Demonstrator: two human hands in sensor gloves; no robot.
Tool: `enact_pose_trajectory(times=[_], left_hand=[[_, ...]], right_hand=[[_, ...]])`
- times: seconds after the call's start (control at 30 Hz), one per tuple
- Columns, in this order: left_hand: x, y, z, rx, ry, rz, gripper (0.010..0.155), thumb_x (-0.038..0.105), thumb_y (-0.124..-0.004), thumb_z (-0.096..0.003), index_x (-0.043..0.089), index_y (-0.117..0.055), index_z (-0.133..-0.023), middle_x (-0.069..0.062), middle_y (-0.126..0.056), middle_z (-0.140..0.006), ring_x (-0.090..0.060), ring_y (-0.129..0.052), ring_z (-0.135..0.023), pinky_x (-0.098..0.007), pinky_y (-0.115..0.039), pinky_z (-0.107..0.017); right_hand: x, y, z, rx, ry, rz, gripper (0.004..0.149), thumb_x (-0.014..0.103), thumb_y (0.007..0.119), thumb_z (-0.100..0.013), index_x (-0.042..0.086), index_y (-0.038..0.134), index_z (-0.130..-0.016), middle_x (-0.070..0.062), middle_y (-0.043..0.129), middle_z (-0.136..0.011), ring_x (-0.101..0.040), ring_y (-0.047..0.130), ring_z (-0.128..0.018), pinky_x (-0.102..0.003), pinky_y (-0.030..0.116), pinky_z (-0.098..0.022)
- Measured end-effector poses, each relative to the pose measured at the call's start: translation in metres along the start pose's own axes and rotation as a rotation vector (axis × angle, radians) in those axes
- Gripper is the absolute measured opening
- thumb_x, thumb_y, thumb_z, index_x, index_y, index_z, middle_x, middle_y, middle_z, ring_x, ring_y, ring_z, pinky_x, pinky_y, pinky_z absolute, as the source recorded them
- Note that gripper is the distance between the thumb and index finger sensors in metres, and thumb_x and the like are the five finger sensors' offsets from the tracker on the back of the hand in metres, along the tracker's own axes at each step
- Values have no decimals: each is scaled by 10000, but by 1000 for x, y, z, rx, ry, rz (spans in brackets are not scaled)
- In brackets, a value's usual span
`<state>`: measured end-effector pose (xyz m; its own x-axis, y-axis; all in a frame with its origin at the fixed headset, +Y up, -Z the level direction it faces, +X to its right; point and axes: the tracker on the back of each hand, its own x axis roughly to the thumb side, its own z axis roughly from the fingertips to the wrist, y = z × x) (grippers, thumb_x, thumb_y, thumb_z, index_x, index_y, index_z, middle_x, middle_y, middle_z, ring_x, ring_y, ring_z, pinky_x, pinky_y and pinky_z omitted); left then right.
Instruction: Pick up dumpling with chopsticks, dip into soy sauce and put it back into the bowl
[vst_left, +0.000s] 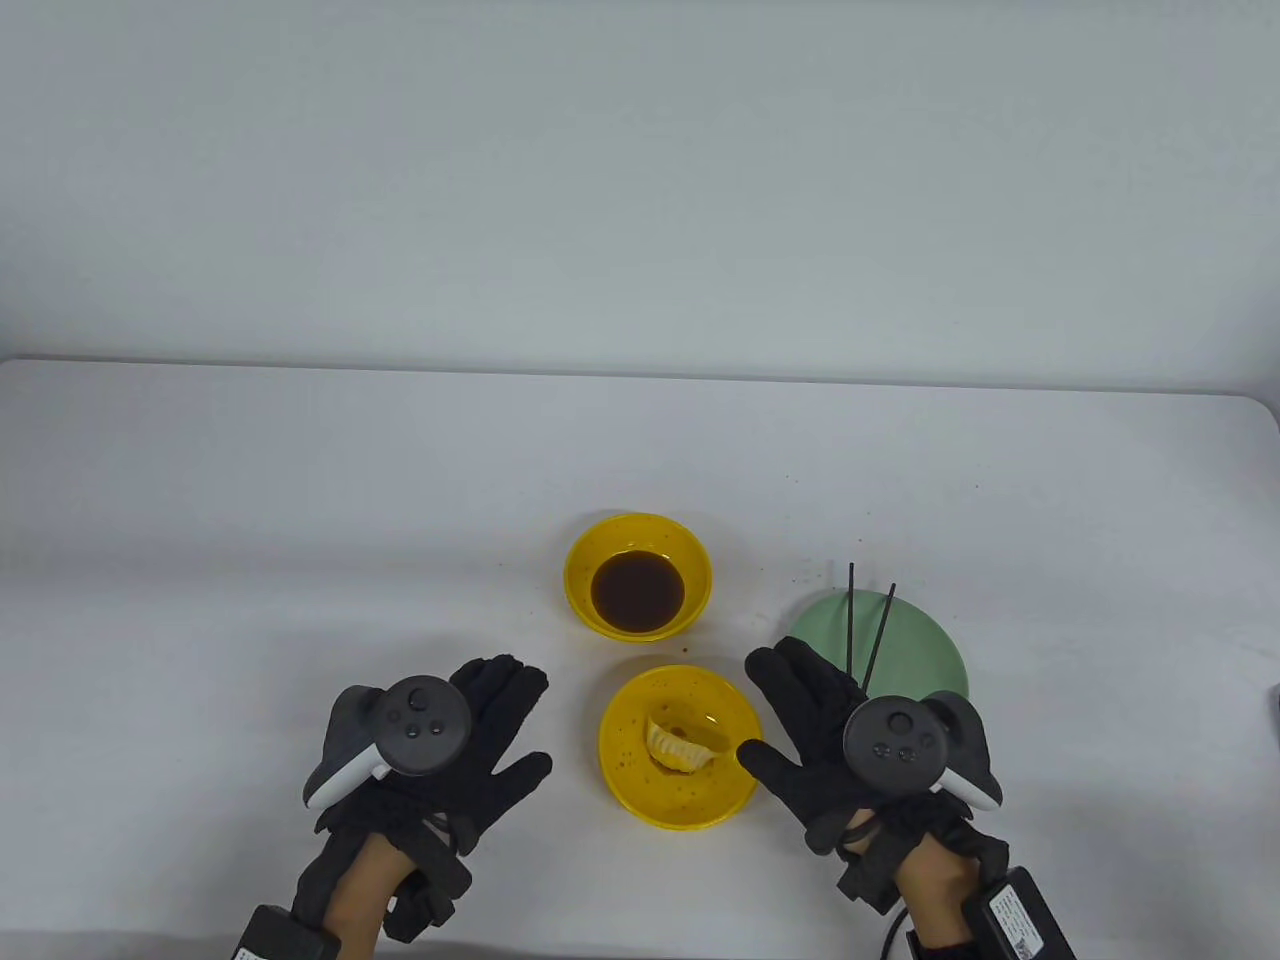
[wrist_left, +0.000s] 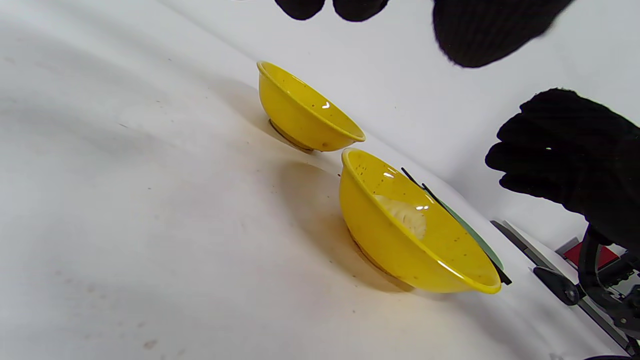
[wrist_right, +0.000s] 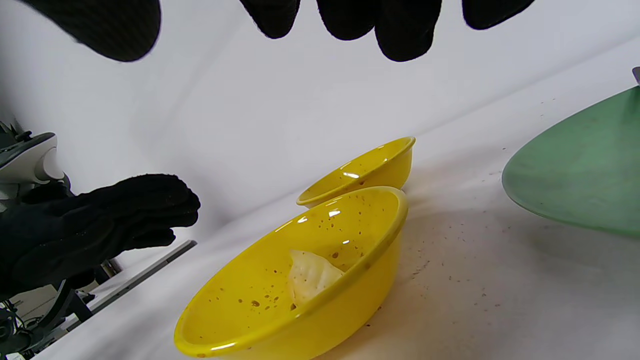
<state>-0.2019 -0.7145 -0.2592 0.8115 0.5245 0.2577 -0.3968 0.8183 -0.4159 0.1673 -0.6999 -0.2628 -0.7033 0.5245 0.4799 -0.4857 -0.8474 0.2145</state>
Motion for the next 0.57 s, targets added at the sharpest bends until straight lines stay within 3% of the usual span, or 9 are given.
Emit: enact_pose_trajectory(times=[0.57], left_hand=[[-1,0,1,-4,20,4,819,634,-634,-489,369,-236,-1154,9,-212,-1231,-362,-214,-1175,-652,-213,-801]], right_hand=[[3,6,-3,42,6,4,818,583,679,-499,154,337,-1105,-291,297,-1105,-506,528,-983,-698,476,-654]])
